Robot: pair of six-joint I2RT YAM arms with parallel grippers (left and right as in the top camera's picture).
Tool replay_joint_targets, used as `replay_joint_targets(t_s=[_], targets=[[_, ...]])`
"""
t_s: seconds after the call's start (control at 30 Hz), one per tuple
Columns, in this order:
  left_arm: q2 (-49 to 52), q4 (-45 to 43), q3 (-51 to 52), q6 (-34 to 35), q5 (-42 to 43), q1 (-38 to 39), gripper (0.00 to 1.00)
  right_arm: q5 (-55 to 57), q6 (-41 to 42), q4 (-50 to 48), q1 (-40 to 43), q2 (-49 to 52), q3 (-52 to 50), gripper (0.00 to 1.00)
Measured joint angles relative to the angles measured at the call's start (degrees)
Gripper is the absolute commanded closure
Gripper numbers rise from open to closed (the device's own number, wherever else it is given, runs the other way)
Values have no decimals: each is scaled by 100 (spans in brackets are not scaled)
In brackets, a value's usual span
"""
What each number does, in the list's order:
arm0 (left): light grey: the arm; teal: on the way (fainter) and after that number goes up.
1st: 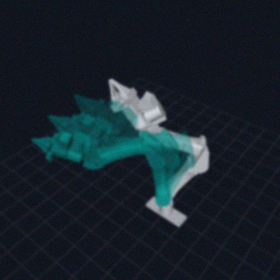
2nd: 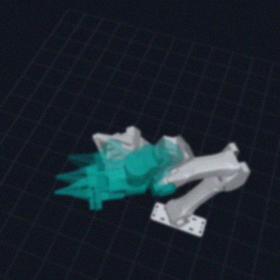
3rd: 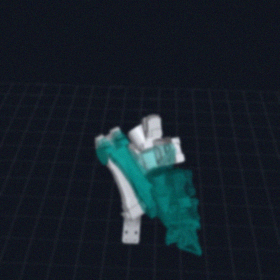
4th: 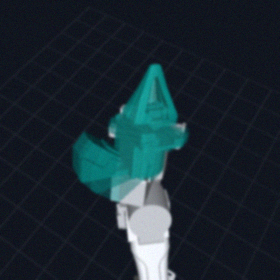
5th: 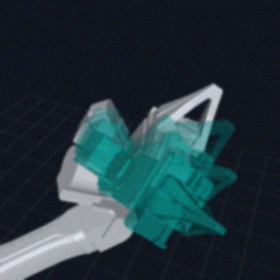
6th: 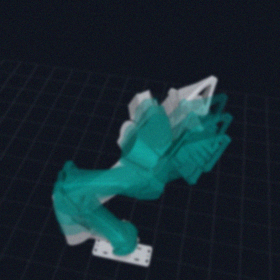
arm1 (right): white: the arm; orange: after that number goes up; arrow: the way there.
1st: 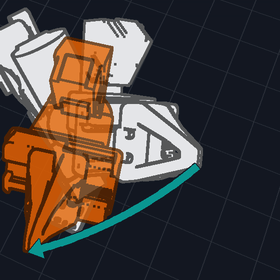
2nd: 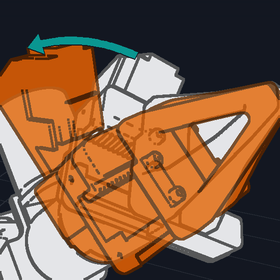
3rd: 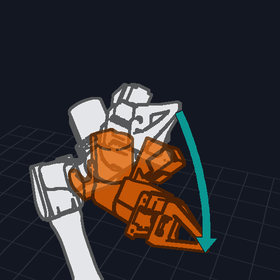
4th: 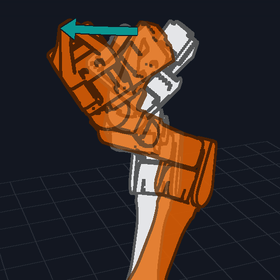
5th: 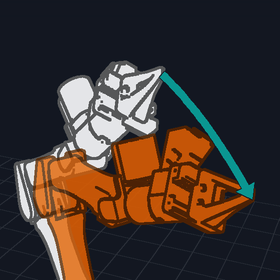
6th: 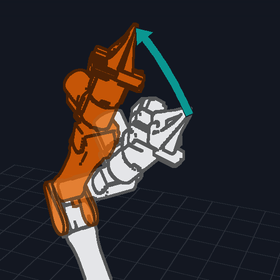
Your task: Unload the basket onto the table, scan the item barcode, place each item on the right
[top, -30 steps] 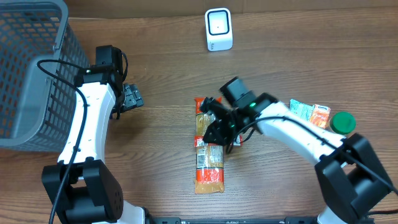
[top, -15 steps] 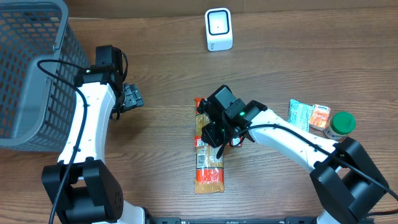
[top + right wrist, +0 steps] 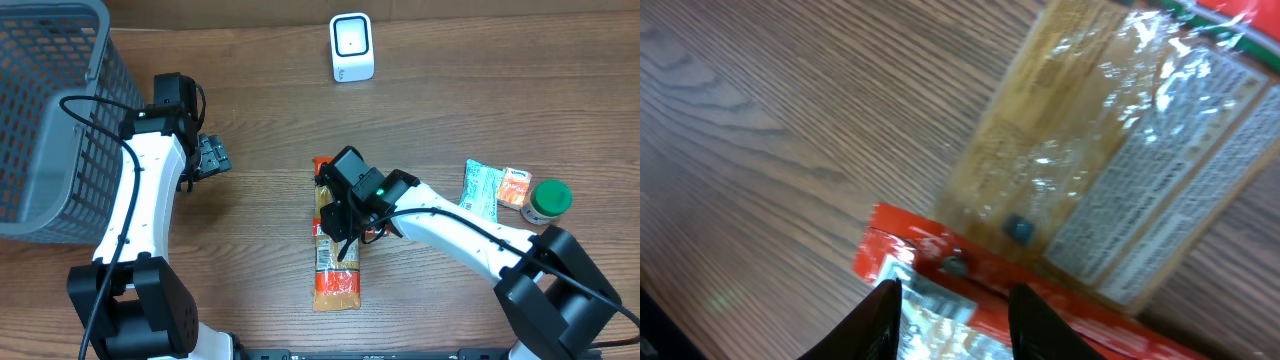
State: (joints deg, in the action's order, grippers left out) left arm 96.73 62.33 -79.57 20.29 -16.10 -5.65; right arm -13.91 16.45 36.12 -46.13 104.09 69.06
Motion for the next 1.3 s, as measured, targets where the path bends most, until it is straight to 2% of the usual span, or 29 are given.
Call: replay_joint_targets(t_s=[0.7,0.97,1.03,1.1,1.3], targets=[[0,0,0,0,0,0,0,431,1532,-774,-566,17,-63,63],[0,0,0,0,0,0,0,905,1615,-785,-575,22,63,53],[0,0,0,0,0,0,0,1123,1558,-737,-603,22,166,46],[0,0,0,0,0,0,0,1458,1464,-334,-643,22,363,38],[0,0,0,0,0,0,0,1644,1353,922,-345,22,1056,30]])
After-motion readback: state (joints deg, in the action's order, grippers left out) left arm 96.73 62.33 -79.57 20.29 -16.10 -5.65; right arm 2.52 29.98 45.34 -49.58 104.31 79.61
